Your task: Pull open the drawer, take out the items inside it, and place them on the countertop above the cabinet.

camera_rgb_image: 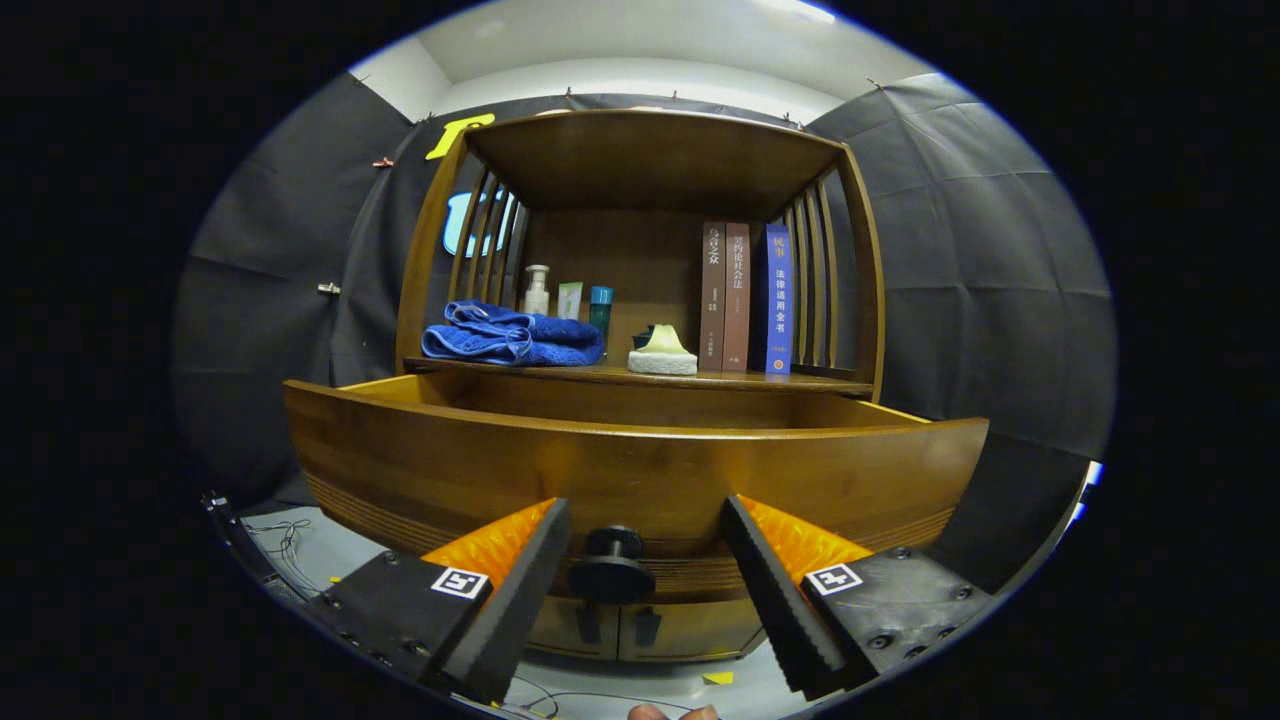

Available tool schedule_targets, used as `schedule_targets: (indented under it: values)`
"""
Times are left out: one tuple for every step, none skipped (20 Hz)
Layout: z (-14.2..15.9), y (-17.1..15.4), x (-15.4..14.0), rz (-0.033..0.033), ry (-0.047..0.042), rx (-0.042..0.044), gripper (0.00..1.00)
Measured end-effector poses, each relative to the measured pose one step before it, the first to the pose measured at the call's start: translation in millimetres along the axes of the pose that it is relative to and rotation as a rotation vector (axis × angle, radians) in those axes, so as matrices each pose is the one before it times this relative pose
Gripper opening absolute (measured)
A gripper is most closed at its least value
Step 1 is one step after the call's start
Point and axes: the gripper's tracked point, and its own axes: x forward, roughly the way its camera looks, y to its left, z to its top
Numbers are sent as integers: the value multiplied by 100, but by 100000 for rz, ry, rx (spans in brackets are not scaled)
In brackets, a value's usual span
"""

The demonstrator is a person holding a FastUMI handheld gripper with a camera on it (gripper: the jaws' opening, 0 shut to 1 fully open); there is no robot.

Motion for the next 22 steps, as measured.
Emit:
schedule_targets:
  values:
    - [-85,62,38,-71,501,325,99]
    - [25,-16,64,-158,-156,-40,99]
    - [34,102,29,-191,186,29,99]
    - [64,11,6,-175,-11,-4,99]
    - [298,88,104,-143,-523,300,99]
    - [150,60,360,-117,-40,-103,99]
    - [203,-29,541,-104,-417,-332,99]
    - [-334,57,596,-41,1796,-187,99]
    - [366,72,381,52,-847,-204,99]
    - [-221,-55,839,-106,998,-16,100]
    - [37,103,624,11,327,148,99]
    - [197,-28,755,90,44,262,99]
    - [-151,-8,826,136,640,-100,99]
    - [77,-44,844,171,-123,11,100]
    - [-57,-64,821,134,680,37,99]
    - [64,-57,745,202,5,392,99]
    - [49,42,735,133,312,-82,100]
    - [24,-55,521,21,-100,-443,100]
    - [29,3,679,-18,123,-413,100]
    - [-80,31,555,-68,110,-572,99]
    - [48,39,484,-63,113,-194,100]
    - [-155,125,300,3,120,86,100]
